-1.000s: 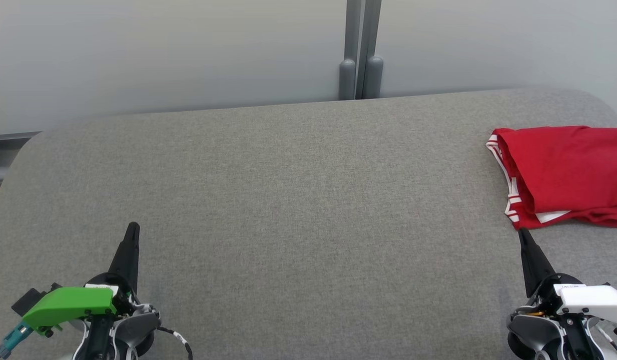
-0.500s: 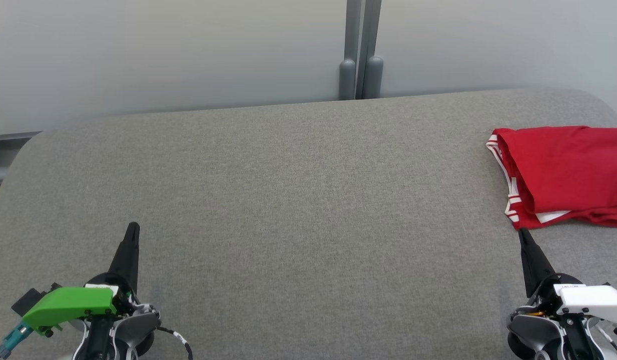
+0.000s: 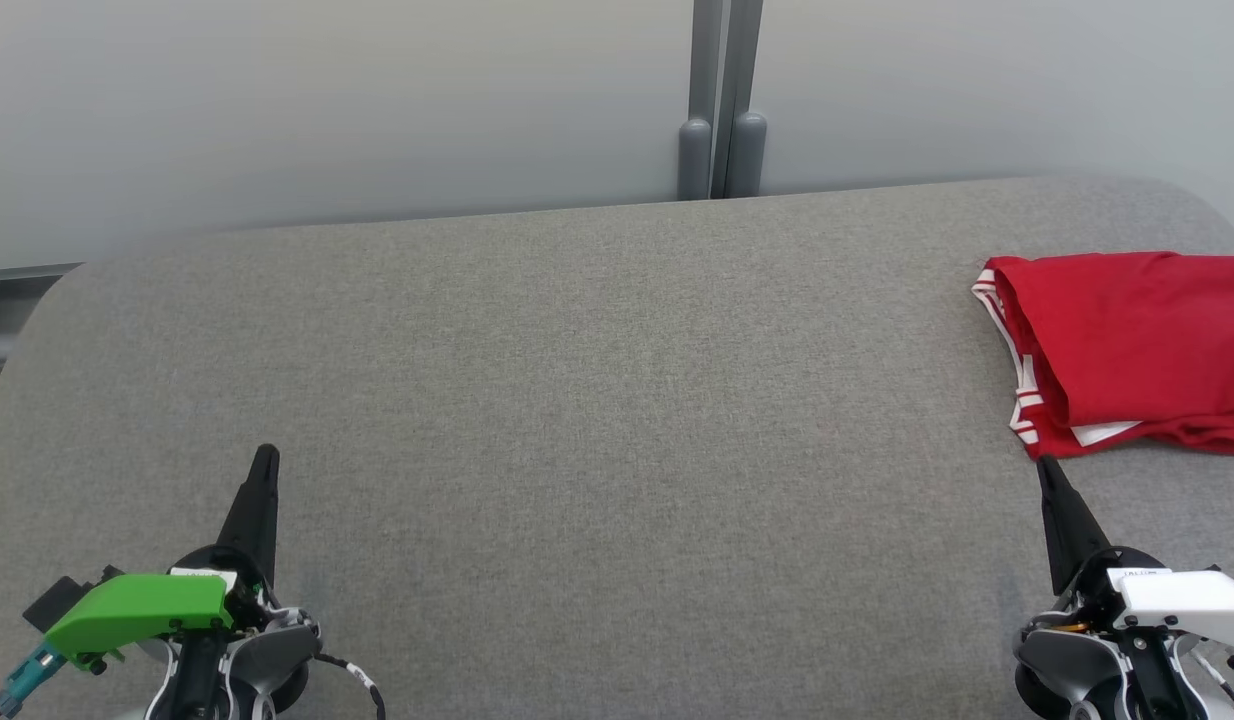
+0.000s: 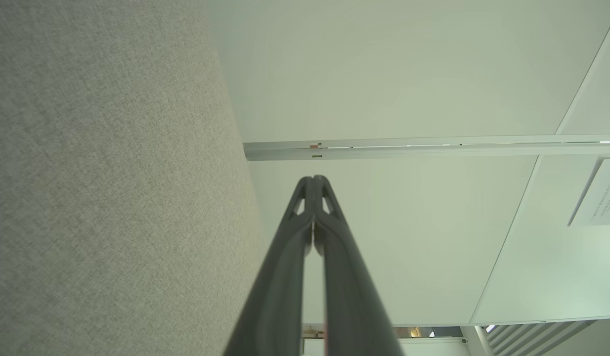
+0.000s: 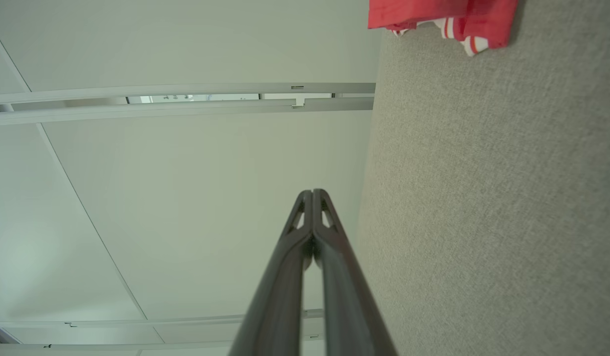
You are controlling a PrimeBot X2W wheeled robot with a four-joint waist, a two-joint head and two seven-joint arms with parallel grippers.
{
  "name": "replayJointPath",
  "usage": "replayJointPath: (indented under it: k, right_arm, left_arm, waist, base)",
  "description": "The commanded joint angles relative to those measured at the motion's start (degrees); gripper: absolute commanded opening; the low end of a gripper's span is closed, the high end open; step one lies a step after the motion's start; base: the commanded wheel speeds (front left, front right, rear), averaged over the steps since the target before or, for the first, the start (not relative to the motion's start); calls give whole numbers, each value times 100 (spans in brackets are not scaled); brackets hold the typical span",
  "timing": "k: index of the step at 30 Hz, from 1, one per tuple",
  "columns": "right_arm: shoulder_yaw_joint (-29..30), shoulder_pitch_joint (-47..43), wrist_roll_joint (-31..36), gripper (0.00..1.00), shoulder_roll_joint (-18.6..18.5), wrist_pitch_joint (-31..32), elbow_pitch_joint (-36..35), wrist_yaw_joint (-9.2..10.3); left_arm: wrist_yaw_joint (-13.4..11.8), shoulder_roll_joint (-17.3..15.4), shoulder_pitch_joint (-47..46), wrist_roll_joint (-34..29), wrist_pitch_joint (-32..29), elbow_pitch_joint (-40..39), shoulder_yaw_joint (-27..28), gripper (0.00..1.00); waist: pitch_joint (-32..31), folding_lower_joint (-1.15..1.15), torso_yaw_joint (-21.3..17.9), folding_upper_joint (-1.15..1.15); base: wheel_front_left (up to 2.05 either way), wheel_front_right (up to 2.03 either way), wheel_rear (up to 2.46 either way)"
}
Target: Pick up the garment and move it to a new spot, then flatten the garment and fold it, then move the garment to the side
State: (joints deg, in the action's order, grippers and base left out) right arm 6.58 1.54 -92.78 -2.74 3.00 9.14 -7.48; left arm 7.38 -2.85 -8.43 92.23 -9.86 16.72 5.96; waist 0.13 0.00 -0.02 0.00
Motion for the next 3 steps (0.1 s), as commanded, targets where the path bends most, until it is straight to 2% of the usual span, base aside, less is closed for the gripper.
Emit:
replayJointPath:
  k: [1, 3]
  right_arm:
    - [9, -45, -34, 0, -27, 9, -19, -2]
    - [9, -45, -34, 0, -27, 9, -19, -2]
  left_arm:
    - [24, -3, -77, 0, -1, -22, 18, 0]
    - [24, -3, -77, 0, -1, -22, 18, 0]
  waist:
    - [0, 0, 0, 0]
    - [0, 0, 0, 0]
  base:
    - [0, 0, 0]
    - [0, 0, 0]
